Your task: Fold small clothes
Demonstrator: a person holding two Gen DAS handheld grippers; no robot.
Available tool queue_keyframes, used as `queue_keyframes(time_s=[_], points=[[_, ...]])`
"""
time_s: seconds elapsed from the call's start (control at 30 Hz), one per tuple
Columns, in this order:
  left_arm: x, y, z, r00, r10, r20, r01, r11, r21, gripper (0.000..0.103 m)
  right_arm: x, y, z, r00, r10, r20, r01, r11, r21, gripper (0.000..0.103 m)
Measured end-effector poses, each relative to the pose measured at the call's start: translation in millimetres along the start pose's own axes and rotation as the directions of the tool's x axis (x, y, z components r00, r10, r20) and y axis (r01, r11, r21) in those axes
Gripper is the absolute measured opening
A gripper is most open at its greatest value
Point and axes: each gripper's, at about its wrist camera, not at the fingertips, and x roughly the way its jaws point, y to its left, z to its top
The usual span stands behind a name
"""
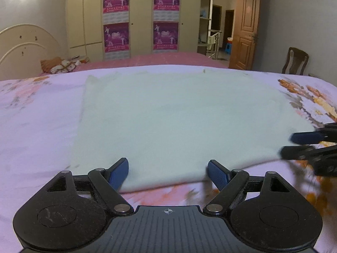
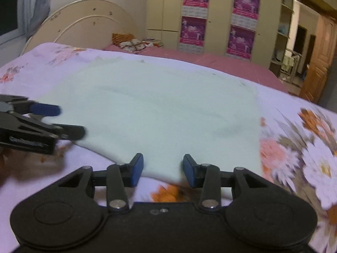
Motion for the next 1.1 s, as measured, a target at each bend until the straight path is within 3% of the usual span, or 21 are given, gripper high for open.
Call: queue_keyframes(time_s=[0.17,0.3,0.43,1.1], points=[[-10,6,1,1.000,0.026,-0.002,-0.026,1.000,-0.007,0.082,-11,-2,-5,1.000,-0.024,-0.018,0.024,1.000,-0.008,0.040],[-16,7,9,0.998,0.046,0.041,-0.044,0.998,-0.047,0.082,-27,-15,11,0.998,-0.035,0.052,0.029,0.993,0.115,0.039],[1,24,2,0.998,0.053,-0.027,-0.055,0.992,-0.109,0.082,-13,-39,3,0.994,-0.096,-0.049,0.103,0.980,0.168,0.034],[2,27,-3,0.998,0.056,-0.033,-0.058,0.996,-0.060,0.082,-17,-42,-11,0.990,-0.138,-0.040,0.142,0.980,0.136,0.035]])
